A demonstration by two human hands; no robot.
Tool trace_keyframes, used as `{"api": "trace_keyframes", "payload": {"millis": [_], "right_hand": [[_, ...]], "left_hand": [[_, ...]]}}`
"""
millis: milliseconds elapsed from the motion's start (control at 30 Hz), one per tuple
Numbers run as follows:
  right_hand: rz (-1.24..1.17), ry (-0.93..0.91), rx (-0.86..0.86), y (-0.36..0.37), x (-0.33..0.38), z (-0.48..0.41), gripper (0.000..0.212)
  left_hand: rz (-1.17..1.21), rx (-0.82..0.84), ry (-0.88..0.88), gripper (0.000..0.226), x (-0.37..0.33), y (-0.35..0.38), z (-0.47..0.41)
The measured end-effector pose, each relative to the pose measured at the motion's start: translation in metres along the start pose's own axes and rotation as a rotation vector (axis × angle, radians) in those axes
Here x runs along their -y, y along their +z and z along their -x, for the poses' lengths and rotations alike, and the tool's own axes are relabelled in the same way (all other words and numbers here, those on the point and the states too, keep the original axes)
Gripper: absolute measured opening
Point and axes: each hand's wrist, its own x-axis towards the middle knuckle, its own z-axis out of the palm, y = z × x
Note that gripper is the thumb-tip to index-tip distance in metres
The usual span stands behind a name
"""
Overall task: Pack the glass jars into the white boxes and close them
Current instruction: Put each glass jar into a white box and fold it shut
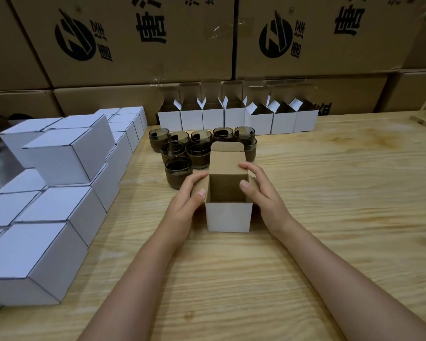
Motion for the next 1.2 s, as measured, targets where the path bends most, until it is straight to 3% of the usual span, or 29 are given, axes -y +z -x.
{"api": "trace_keyframes", "payload": {"millis": [133, 200, 267, 333, 400, 533, 667, 800, 1067, 1200], "right_hand": [[0.014, 0.0, -0.001, -0.002, 0.001, 0.001, 0.05], [0.029, 0.01, -0.005, -0.002, 0.001, 0.001, 0.05], [0.048, 0.018, -0.009, -0.002, 0.002, 0.001, 0.051], [0.046, 0.023, -0.013, -0.002, 0.001, 0.0, 0.051], [0.043, 0.016, -0.017, -0.002, 0.0, 0.0, 0.051], [0.016, 0.001, 0.001, -0.002, -0.003, -0.002, 0.051], [0.032, -0.016, 0.003, -0.003, -0.006, -0.003, 0.053], [0.03, -0.031, 0.02, -0.005, -0.008, -0.003, 0.055], [-0.004, -0.048, 0.03, -0.006, -0.012, -0.003, 0.055], [0.004, -0.055, 0.034, -0.005, -0.012, -0.003, 0.054]], "left_hand": [[-0.094, -0.058, 0.06, 0.043, -0.002, 0.0, 0.002], [-0.246, -0.286, 0.194, 0.043, -0.006, -0.001, 0.003], [-0.208, -0.601, 0.258, 0.03, -0.009, -0.006, -0.004], [-0.113, -0.868, 0.144, 0.02, -0.007, -0.021, -0.021], [-0.104, -0.964, -0.057, 0.019, 0.003, -0.042, -0.041], [-0.415, -0.838, -0.3, 0.041, 0.035, -0.081, -0.07], [-0.626, -0.593, -0.286, 0.063, 0.048, -0.103, -0.1], [-0.712, -0.525, -0.278, 0.073, 0.047, -0.112, -0.132], [-0.929, -0.366, -0.381, 0.043, 0.06, -0.126, -0.165], [-0.876, -0.425, -0.357, 0.025, 0.061, -0.128, -0.165]]}}
